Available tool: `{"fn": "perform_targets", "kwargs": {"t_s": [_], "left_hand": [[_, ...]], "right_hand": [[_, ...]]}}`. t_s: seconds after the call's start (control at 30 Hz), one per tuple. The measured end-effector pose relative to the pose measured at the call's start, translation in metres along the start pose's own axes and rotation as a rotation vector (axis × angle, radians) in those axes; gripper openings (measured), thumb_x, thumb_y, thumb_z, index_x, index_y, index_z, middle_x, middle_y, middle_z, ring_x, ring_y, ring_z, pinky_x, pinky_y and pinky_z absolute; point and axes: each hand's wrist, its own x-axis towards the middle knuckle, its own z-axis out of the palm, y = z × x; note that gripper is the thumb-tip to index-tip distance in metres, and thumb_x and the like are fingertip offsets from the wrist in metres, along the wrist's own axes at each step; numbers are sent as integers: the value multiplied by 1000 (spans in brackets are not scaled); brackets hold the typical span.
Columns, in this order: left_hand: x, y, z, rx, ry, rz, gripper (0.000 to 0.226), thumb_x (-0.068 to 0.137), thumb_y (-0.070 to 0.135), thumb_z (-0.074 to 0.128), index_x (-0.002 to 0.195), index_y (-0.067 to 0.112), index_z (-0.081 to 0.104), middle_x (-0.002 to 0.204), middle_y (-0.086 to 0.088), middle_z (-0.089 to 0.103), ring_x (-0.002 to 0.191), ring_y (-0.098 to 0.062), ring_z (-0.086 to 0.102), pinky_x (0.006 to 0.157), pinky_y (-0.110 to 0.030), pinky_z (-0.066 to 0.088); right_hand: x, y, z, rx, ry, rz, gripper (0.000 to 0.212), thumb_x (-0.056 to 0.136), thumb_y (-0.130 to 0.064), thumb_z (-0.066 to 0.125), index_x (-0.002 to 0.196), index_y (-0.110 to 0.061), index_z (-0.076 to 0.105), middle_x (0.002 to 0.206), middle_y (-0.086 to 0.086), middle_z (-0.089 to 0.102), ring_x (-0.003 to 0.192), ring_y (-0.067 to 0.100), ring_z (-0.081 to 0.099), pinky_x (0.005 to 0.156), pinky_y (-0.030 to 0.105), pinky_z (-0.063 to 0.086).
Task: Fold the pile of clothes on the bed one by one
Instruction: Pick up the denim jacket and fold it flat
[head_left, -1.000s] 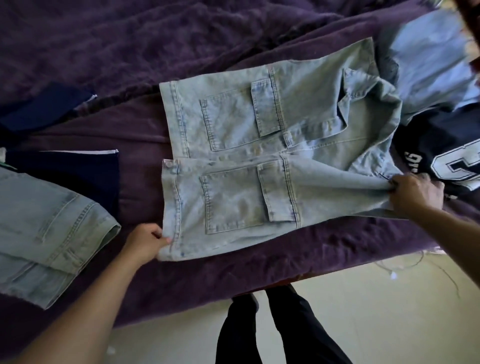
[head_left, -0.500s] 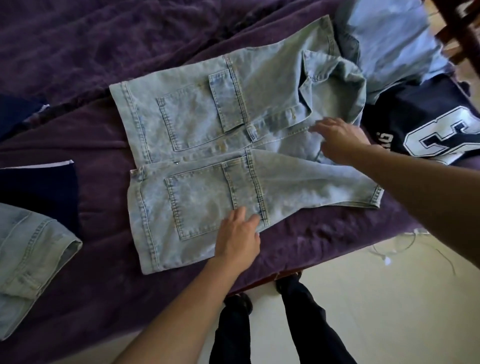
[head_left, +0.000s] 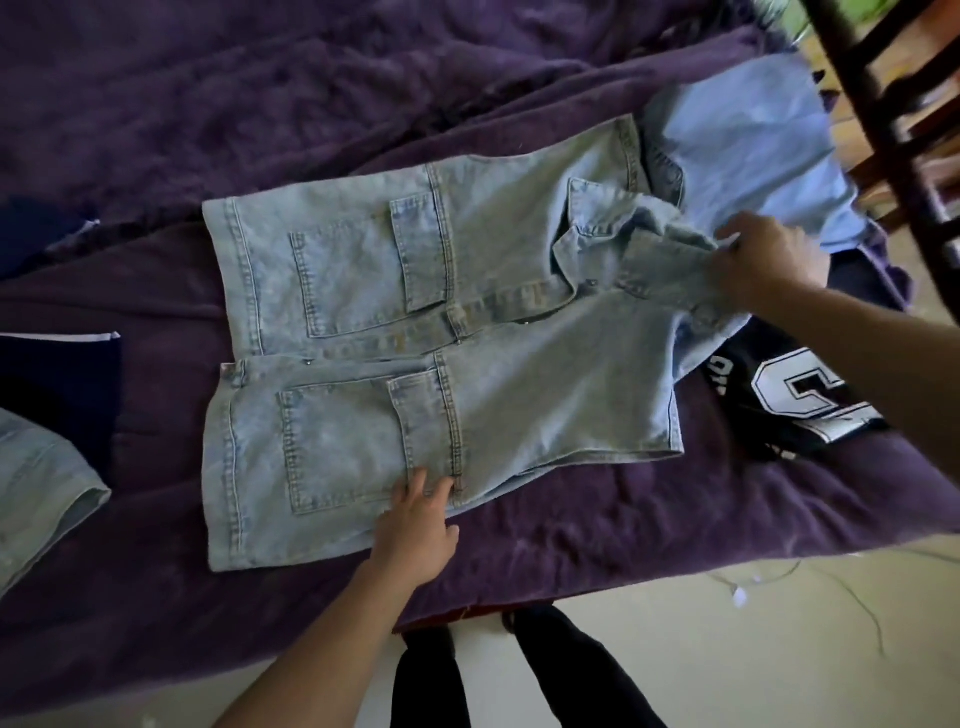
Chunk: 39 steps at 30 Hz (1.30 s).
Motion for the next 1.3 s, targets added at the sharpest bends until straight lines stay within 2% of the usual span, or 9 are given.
{"fn": "perform_targets", "kwargs": {"t_s": [0.1,0.23,0.43,0.6,0.7,0.83,0.97,1.13,1.3], "left_hand": [[9,12,-22,-117,351,8,33,92,21,54,124,12,55,131,-11,48,115,-28,49,93,-39,45],[51,4,-80,-145,770,-6,40,88,1,51,126,7,58,133,-17,49,124,-36,44,99,-47,41],[103,-11,-105,27,198,-152,57,90,36,62,142,25,42,138,-16,44,124,-37,45,99,-41,40],[54,-4,-56,50,614,58,63,83,39,66,137,15,46,147,-17,34,134,-36,35,103,-48,37],[16,-10,-6,160,459,197,82,76,51,67,146,21,36,154,-16,26,140,-35,27,108,-51,33],[-3,-50,26,310,247,-91,92,78,33,67,151,30,11,158,-12,8,145,-33,8,113,-51,24],[0,-87,12,271,303,-265,72,78,10,67,141,19,34,149,-11,28,135,-31,31,100,-44,39],[-34,-109,-20,144,283,-210,20,83,-1,53,93,11,66,91,-5,70,79,-29,66,66,-38,53],[-59,-125,-99,11,291,-78,11,89,15,54,88,18,65,78,1,66,81,-27,65,61,-34,45]], "right_hand": [[-14,-15,10,-59,110,-261,41,84,-16,56,125,-20,57,126,16,55,119,36,47,90,47,40],[-29,-54,42,12,91,-682,39,83,-19,61,121,-15,60,131,10,55,122,32,48,92,48,41],[-37,-61,94,-225,-483,-477,87,82,-44,66,151,-31,14,157,4,15,143,29,19,108,52,30],[-99,-25,90,-132,-160,-736,71,78,-37,72,140,-18,43,151,16,34,137,35,36,99,52,40],[-149,-9,102,-175,-219,-945,85,63,-44,77,137,-13,51,145,17,44,133,35,44,97,51,43],[-171,0,125,-352,-321,-774,87,63,-26,73,143,-10,44,148,15,41,136,35,40,100,51,41],[-157,1,133,-271,-140,-824,51,81,-14,40,127,-3,60,133,17,57,119,35,58,83,45,52],[-134,-1,93,-372,-426,-631,40,82,-19,56,120,-29,61,118,-4,66,107,24,63,78,34,50],[-88,-42,22,-498,-594,-637,32,86,-24,49,114,-37,59,122,-4,62,112,21,59,82,27,44]]}}
